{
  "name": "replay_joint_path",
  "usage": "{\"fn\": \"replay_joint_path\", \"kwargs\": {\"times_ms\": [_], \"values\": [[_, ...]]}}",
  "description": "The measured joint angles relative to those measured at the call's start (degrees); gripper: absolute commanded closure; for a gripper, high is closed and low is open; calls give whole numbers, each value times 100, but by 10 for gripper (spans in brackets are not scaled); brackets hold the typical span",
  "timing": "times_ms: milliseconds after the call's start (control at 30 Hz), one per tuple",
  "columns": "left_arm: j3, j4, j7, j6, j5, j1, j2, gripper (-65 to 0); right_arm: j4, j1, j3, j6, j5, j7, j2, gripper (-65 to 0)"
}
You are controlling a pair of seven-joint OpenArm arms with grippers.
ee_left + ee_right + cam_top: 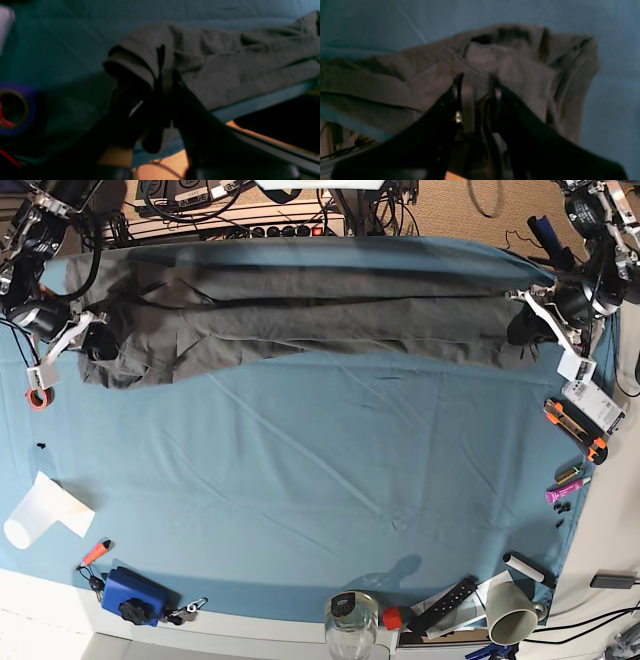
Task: Fold the T-shirt properly
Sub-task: 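Grasp the strip end with the left gripper and fold it toward the right gripper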
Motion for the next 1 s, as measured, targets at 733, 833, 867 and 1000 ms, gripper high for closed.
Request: {"fn": "replay_joint_path", "kwargs": {"times_ms": [733, 833, 867, 1000], "values": [[2450, 977, -378, -404, -236, -22, 177, 0, -2, 68, 0, 13, -695, 0, 0, -103], [3016, 975, -531, -264, 317, -186, 197, 0, -2, 68, 0, 13, -715, 0, -4, -103], [3187, 970, -577, -260, 505, -282, 243, 0, -2, 68, 0, 13, -719, -2, -11, -103], [3930, 951, -756, -243, 1016, -540, 501, 0, -2, 68, 0, 13, -791, 0, -138, -103]]}}
